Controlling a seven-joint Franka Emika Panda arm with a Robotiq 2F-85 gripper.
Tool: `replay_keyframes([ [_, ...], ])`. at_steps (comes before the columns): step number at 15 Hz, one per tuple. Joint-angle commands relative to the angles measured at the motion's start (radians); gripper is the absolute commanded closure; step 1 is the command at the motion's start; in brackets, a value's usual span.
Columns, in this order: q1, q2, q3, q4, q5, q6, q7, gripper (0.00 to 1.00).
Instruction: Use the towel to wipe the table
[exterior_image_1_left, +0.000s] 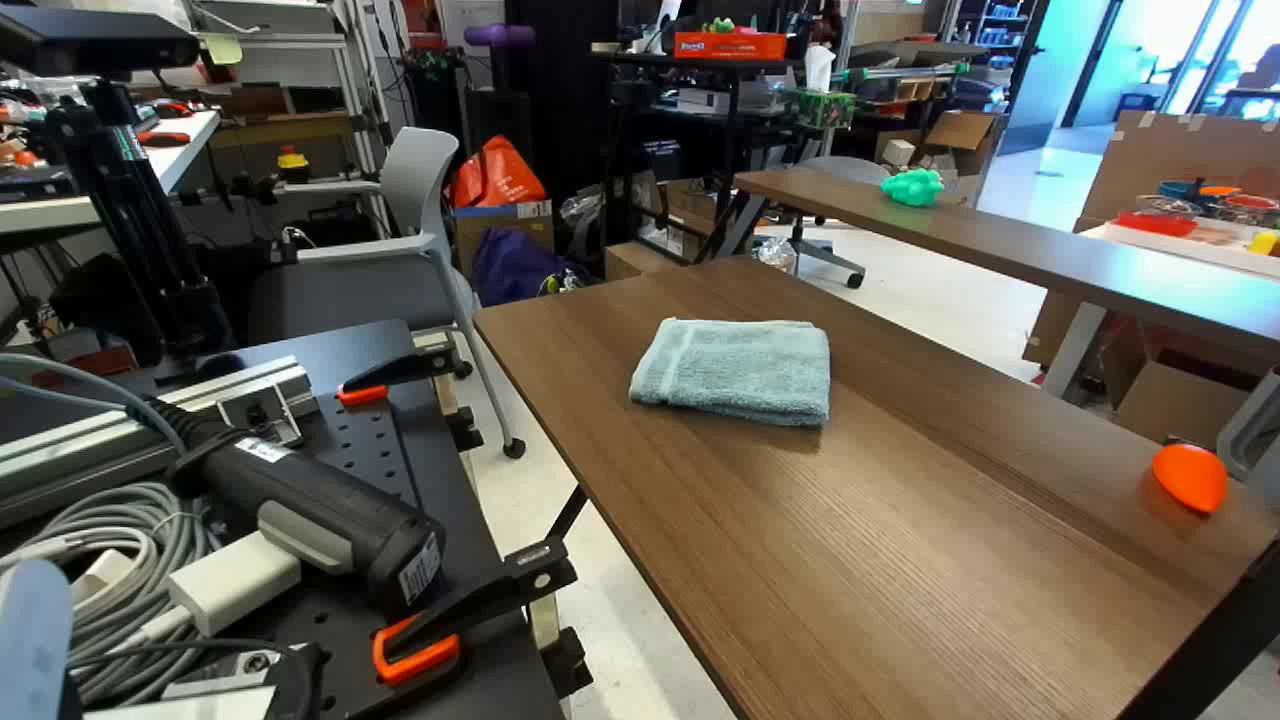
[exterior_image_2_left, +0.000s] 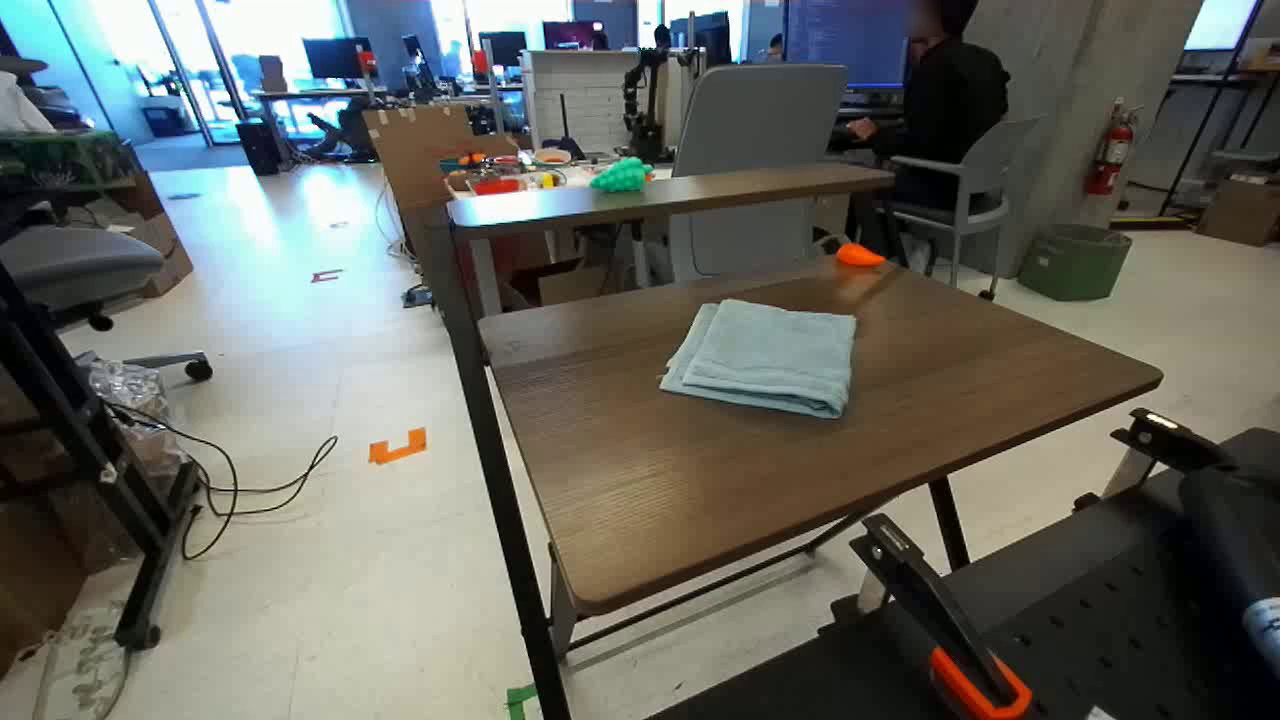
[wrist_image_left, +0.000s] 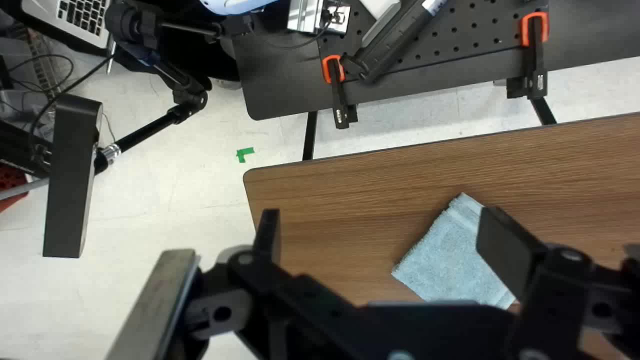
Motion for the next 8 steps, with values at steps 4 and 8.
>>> replay_keyframes([
  [4, 0.036, -0.005, -0.048, 0.011, 0.098, 0.037, 0.021, 0.0],
  [8, 0.019, 0.15, -0.063, 0.087, 0.272, 0.133, 0.129, 0.0],
])
